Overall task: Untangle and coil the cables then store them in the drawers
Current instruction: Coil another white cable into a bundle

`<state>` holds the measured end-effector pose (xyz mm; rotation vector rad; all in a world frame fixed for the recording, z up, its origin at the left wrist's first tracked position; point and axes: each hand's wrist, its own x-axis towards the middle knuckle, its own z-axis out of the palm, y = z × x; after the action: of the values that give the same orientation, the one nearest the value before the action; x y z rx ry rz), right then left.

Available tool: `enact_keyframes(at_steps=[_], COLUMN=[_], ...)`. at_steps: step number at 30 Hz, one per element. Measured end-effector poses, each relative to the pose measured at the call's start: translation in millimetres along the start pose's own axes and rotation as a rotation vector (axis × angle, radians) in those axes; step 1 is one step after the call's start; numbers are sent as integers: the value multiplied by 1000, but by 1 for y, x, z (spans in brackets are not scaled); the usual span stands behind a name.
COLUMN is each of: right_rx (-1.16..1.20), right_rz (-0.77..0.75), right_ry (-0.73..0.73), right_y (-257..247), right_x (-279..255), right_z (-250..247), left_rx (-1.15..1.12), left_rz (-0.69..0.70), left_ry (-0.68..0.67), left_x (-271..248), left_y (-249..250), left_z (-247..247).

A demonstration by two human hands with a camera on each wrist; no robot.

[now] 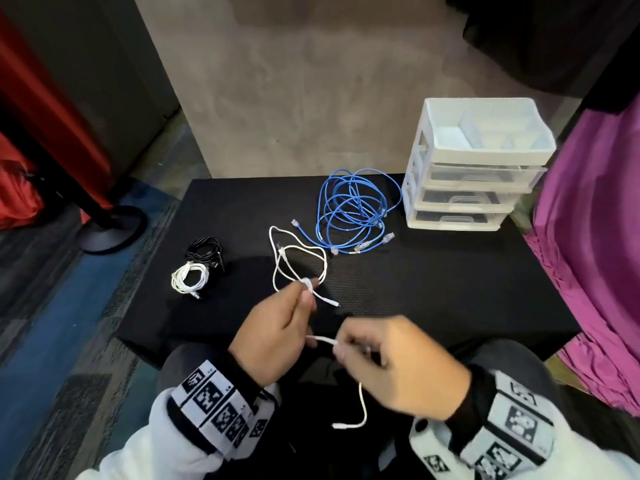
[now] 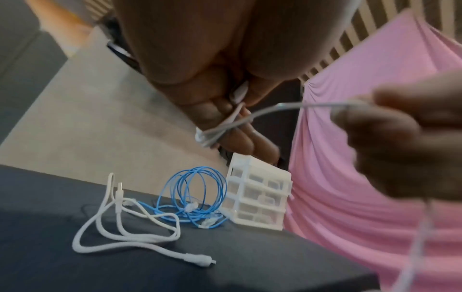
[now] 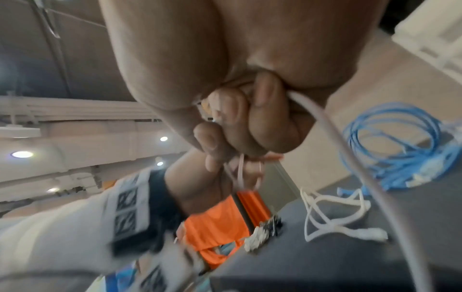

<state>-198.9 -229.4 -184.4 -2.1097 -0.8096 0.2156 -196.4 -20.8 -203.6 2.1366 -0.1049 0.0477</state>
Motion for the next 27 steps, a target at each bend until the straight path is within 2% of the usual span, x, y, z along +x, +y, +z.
enact_keyframes(at_steps=[2, 5, 8, 10, 14, 17, 19, 22, 24, 27], right_rx=[-29, 21, 29, 44, 141, 131, 86, 35, -13, -85], right_rz=[9, 40, 77, 91, 205, 236, 199, 134, 80, 22], right_ry=[79, 137, 216, 270, 311, 178, 74, -18, -11, -7], right_y=[4, 17, 33, 44, 66, 65, 51, 26, 17, 8], right_x=[10, 24, 31, 32, 26, 12, 0, -10, -10, -9], right_z=[-21, -41, -43, -38, -6, 29, 46, 49, 39, 16], left_rx=[-124, -229, -307, -472, -1141, -1360, -1258, -816, -573, -315], left_rz=[-44, -28, -53, -88, -295, -318, -251, -160, -91, -33], left_ry=[-108, -231, -321, -369, -252, -70, 35, 139, 118, 5], left_x=[-6, -11, -6, -5, -1, 7, 10, 8, 5, -1], left_y=[3, 13, 18, 22, 36, 37, 35, 21, 9, -4], left_z=[2, 0, -5, -9, -20, -23, -14, 6, 11, 11])
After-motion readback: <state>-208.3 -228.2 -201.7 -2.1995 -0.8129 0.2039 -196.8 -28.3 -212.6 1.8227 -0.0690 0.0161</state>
